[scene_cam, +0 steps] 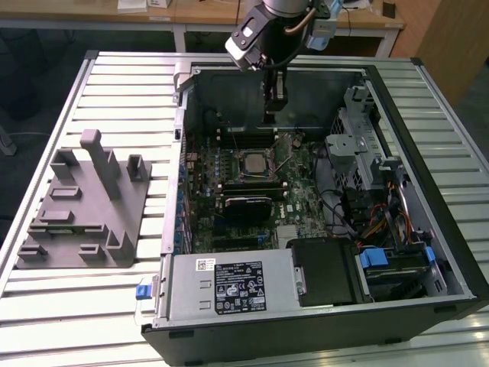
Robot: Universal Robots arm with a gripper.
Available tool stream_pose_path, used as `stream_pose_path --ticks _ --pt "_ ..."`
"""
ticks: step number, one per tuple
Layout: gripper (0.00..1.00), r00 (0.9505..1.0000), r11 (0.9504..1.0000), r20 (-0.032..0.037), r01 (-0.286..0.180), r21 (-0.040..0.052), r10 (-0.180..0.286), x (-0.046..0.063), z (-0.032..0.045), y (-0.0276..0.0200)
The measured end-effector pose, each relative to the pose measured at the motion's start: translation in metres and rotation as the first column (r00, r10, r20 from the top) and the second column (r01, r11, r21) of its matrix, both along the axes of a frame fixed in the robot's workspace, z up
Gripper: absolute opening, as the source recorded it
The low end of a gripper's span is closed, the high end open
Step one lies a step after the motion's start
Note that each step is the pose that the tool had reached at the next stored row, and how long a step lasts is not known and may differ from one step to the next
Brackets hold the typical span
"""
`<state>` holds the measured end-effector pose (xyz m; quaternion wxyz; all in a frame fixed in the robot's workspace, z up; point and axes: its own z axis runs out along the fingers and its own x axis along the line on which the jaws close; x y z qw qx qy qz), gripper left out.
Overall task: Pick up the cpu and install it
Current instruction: 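Close the cpu cover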
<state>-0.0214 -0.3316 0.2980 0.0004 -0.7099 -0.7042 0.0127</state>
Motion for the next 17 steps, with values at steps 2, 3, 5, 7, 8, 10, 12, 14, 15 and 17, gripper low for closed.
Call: stream_pose_path --ticks 2,3,5,7,8,10,12,14,15,17 --pt "0.11 1.0000 1.0000 0.0000 0.000 0.0001 0.000 0.005 0.0000 0.0003" --pt "0.11 1.0000 1.0000 0.0000 0.000 0.0000 0.000 0.008 0.0000 0.0005" --pt "0.11 1.0000 1.0000 0.0000 0.000 0.0000 0.000 0.013 0.0000 0.0009" --pt "0.11 1.0000 1.0000 0.0000 0.000 0.0000 0.000 0.018 -0.0001 0.0011" --pt "0.11 1.0000 1.0000 0.0000 0.000 0.0001 0.000 0.020 -0.0002 0.0012" --pt "0.11 1.0000 1.0000 -0.0015 0.000 0.0003 0.000 0.040 -0.0019 0.0017" --pt "0.11 1.0000 1.0000 -0.0036 0.000 0.0001 0.000 0.046 -0.0042 0.0017" --pt "0.11 1.0000 1.0000 -0.0050 0.000 0.0001 0.000 0.052 -0.0063 0.0017" --pt "0.11 1.0000 1.0000 -0.0052 0.000 -0.0001 0.000 0.052 -0.0063 0.0017" --pt "0.11 1.0000 1.0000 -0.0054 0.000 0.0000 0.000 0.054 -0.0064 0.0018"
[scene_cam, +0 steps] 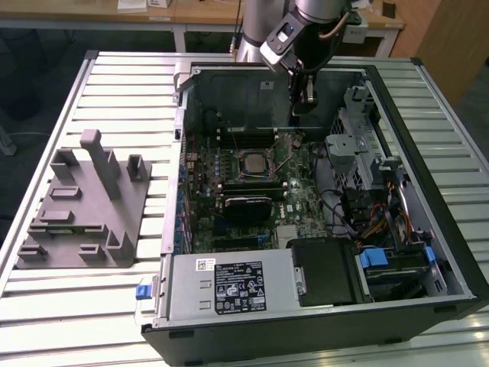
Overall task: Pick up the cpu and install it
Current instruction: 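Close the cpu cover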
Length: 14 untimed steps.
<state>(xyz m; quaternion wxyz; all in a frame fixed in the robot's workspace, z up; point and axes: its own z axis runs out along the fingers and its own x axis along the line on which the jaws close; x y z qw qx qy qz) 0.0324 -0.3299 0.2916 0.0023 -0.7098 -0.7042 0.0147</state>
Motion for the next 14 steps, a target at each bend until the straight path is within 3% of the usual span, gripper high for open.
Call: stream_pose_path --ticks 14 --pt "0.11 1.0000 1.0000 -0.0001 0.000 -0.0002 0.000 0.0088 -0.0079 0.0000"
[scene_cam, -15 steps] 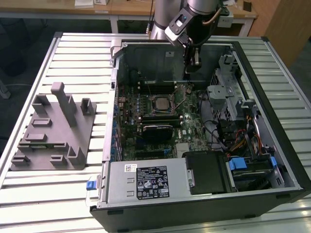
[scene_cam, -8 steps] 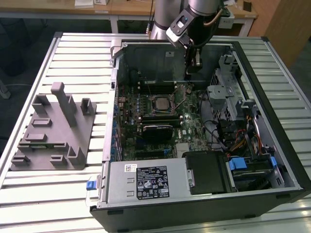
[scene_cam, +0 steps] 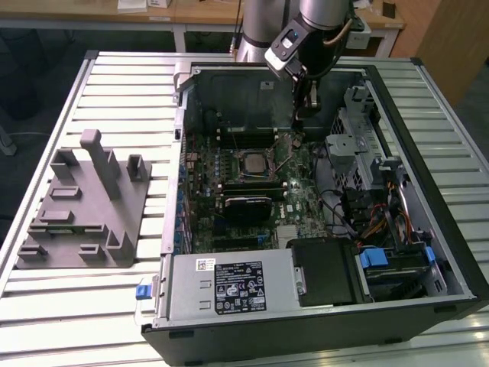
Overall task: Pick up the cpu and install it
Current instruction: 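Close the cpu cover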
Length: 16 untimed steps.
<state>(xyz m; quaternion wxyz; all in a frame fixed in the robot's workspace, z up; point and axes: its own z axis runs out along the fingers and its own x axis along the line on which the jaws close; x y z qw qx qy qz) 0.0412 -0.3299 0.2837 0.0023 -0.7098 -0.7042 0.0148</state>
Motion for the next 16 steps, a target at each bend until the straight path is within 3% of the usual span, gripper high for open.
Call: stream_pose_path --ticks 16 --pt "0.11 1.0000 1.0000 0.0000 0.000 0.0000 0.000 0.012 -0.0138 0.0002"
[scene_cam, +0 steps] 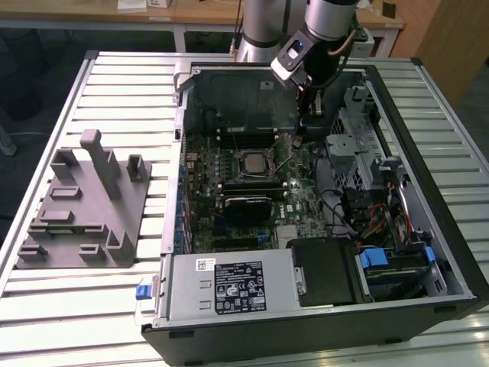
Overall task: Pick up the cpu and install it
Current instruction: 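Close the cpu cover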
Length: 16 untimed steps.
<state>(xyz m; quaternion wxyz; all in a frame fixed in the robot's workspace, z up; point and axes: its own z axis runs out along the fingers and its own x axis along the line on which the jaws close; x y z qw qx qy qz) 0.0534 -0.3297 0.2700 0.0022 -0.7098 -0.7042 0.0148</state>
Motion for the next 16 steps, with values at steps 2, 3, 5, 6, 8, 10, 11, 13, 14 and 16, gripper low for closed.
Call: stream_pose_path --ticks 2,3,5,6,8,10,11,13,14,16 --pt "0.11 1.0000 1.0000 0.0000 0.000 -0.0001 0.000 0.001 -0.0024 0.0000" --pt "0.11 1.0000 1.0000 0.0000 0.000 0.0000 0.000 0.001 -0.0039 0.0000" --pt "0.11 1.0000 1.0000 0.0000 0.000 -0.0001 0.000 0.001 -0.0068 0.0000" --pt "0.11 1.0000 1.0000 0.0000 0.000 -0.0001 0.000 0.002 -0.0083 0.0000" --pt "0.11 1.0000 1.0000 0.0000 0.000 0.0001 0.000 0.002 -0.0112 0.0000" --pt "0.11 1.0000 1.0000 0.0000 0.000 0.0000 0.000 0.003 -0.0141 0.0000" --pt "0.11 1.0000 1.0000 0.0000 0.000 -0.0001 0.000 0.003 -0.0157 0.0000" --pt "0.11 1.0000 1.0000 0.0000 0.000 0.0000 0.000 0.003 -0.0189 0.0000" --pt "0.11 1.0000 1.0000 0.0000 0.000 0.0001 0.000 0.003 -0.0206 0.0000" --pt "0.11 1.0000 1.0000 0.0000 0.000 -0.0001 0.000 0.003 -0.0239 0.0000"
